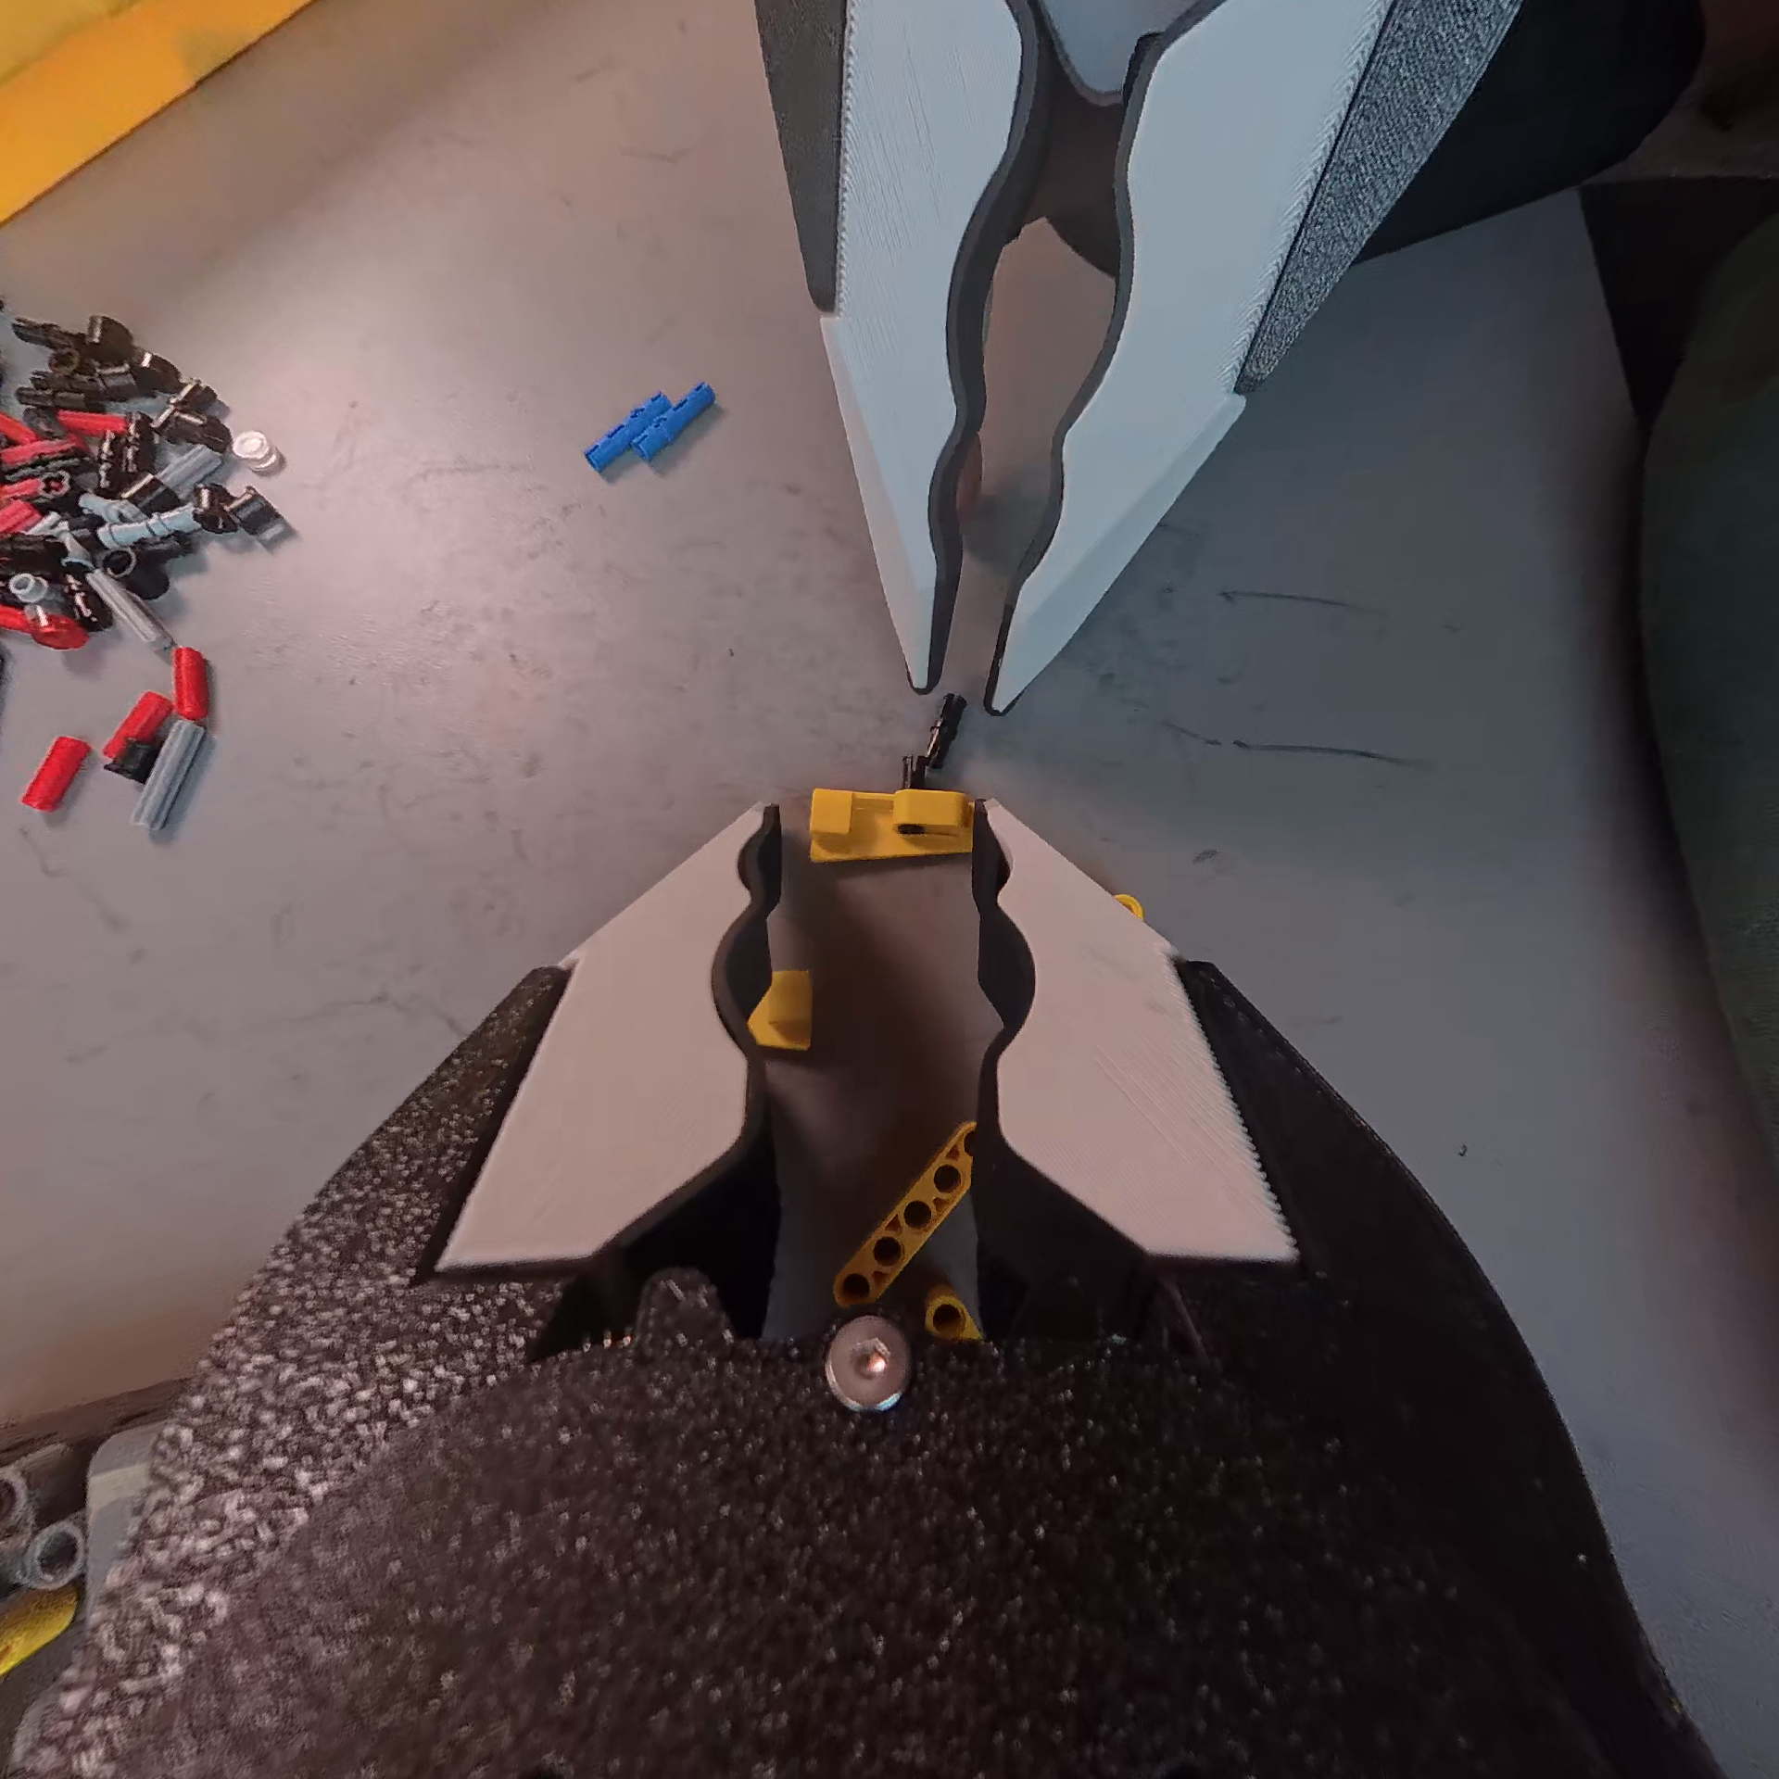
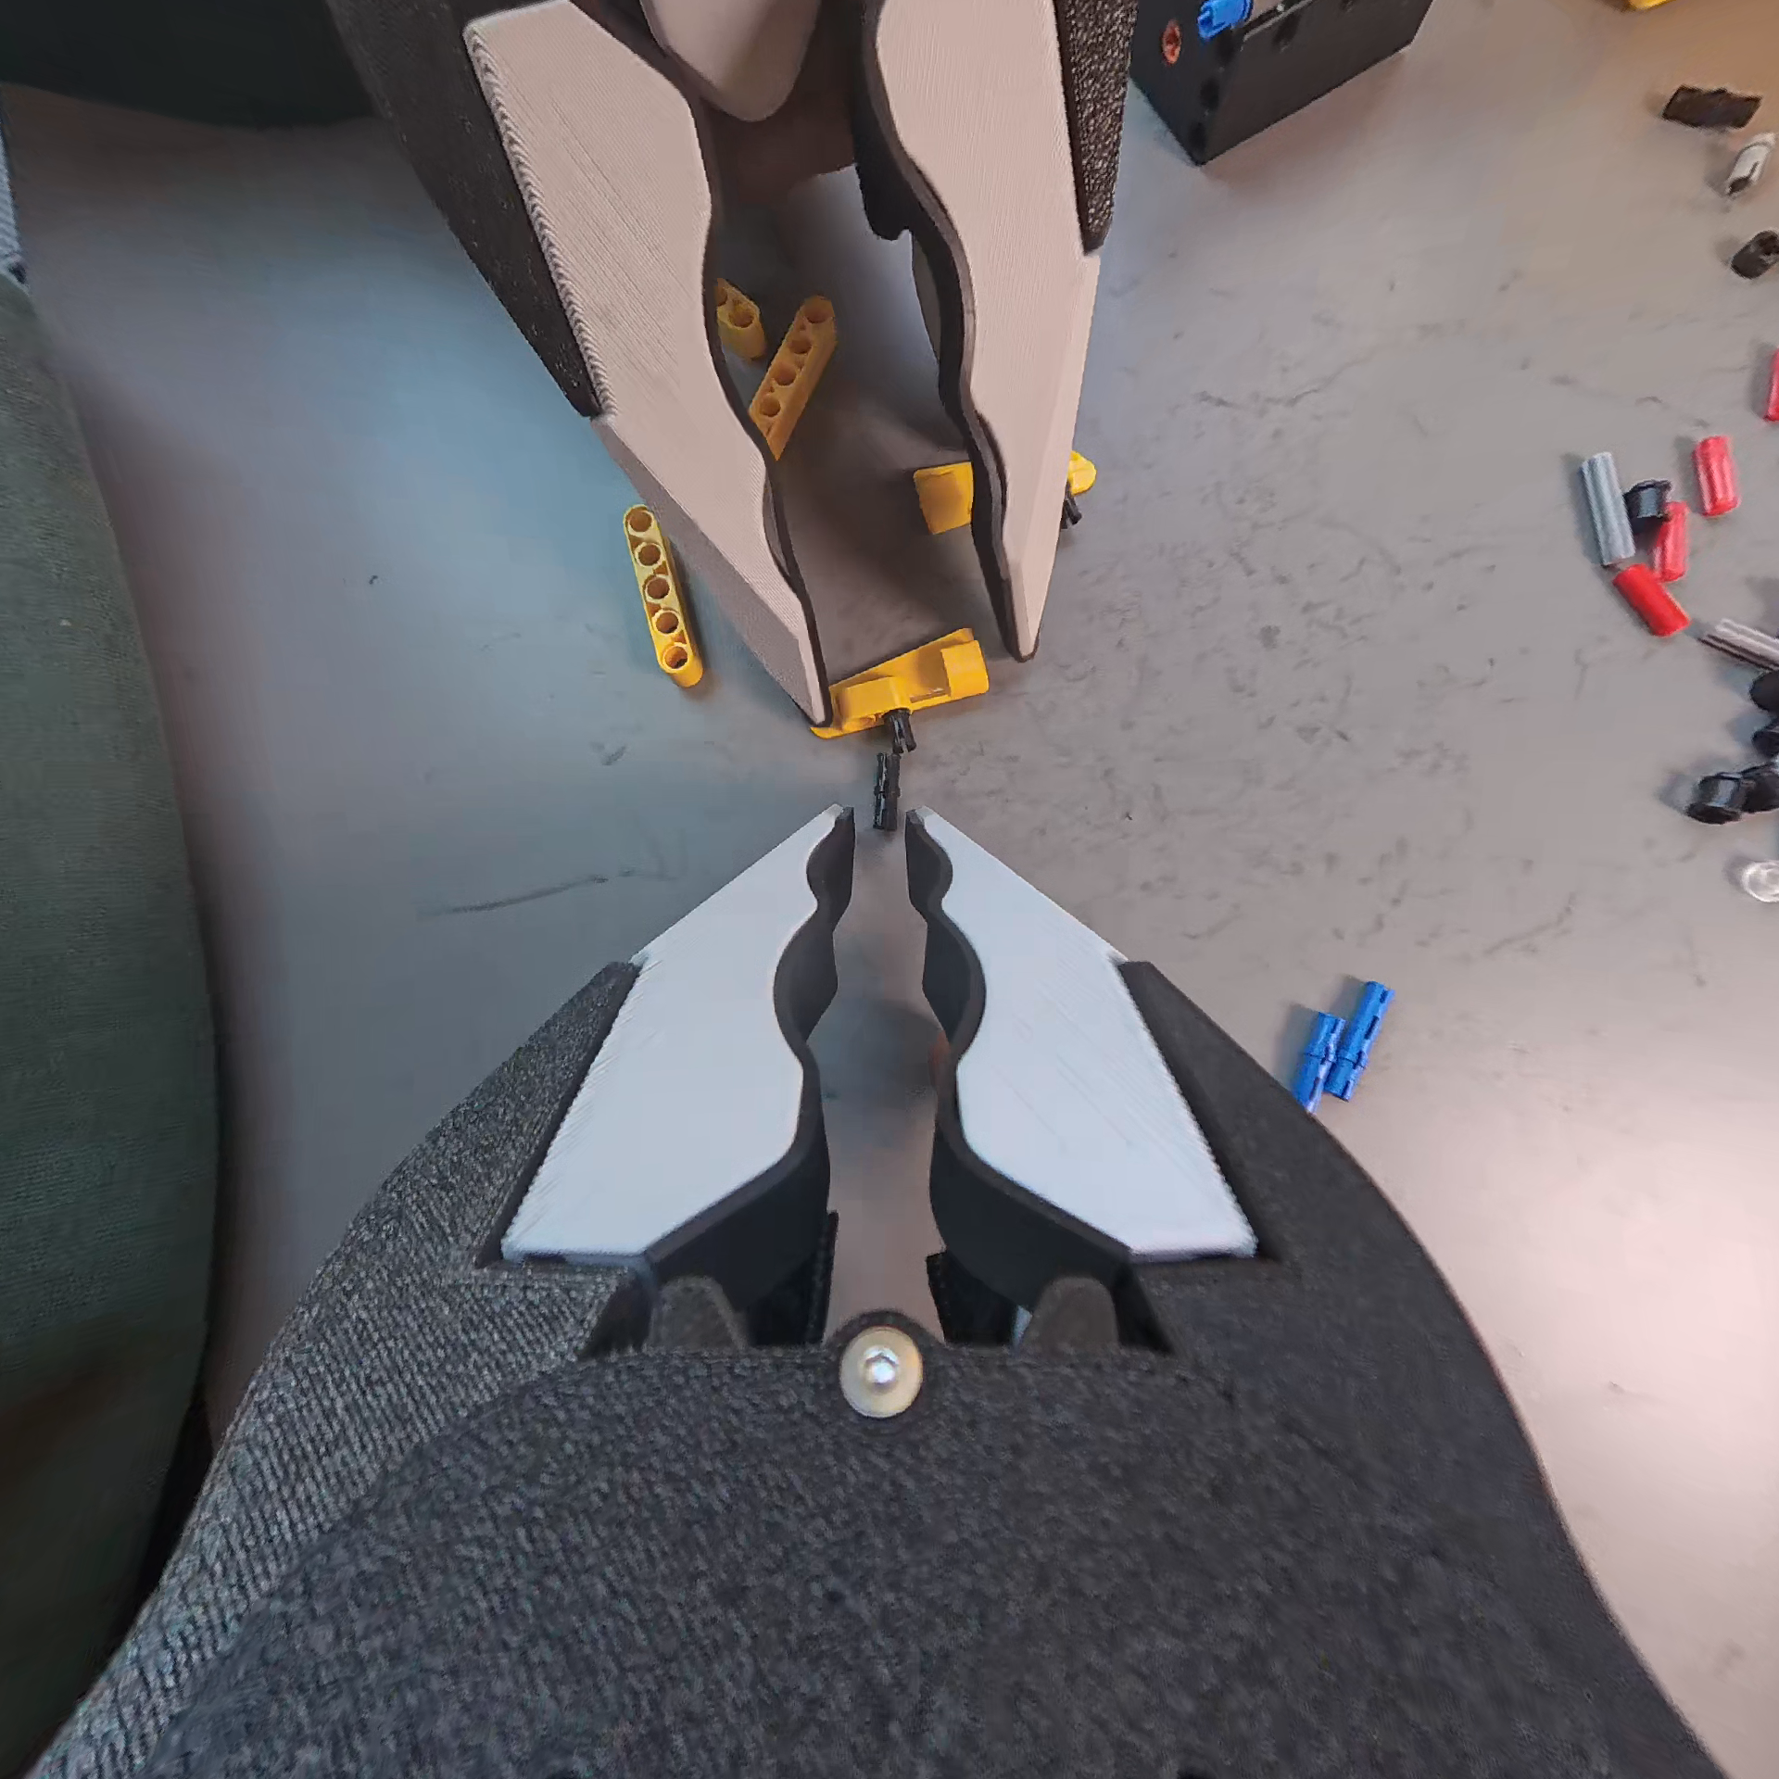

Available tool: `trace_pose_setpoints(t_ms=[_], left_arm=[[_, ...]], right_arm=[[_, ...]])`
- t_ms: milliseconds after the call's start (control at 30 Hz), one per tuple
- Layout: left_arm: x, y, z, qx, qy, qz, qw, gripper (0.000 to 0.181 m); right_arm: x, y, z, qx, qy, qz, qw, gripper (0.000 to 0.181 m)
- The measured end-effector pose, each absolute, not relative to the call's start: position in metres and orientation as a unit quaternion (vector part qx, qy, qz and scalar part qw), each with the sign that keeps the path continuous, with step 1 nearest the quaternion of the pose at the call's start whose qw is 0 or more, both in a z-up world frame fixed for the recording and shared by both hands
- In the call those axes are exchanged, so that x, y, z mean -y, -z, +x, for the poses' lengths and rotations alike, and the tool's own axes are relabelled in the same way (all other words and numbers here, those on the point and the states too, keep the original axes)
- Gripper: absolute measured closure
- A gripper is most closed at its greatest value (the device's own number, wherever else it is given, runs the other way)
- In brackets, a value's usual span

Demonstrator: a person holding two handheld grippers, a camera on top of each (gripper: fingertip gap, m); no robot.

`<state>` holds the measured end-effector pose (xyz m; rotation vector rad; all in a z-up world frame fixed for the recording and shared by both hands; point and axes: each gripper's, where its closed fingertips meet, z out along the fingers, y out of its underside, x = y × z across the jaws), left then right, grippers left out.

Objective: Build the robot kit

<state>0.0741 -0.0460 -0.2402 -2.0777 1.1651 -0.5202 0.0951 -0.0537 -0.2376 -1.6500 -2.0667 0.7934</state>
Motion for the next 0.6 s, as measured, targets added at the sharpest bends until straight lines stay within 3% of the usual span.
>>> trace_pose_setpoints(t_ms=[600], left_arm=[[0.0502,0.2412,0.0758,-0.431,0.186,-0.812,0.348,0.150]], right_arm=[[0.0517,0.2412,0.0935,0.774,-0.239,-0.559,0.177,0.177]])
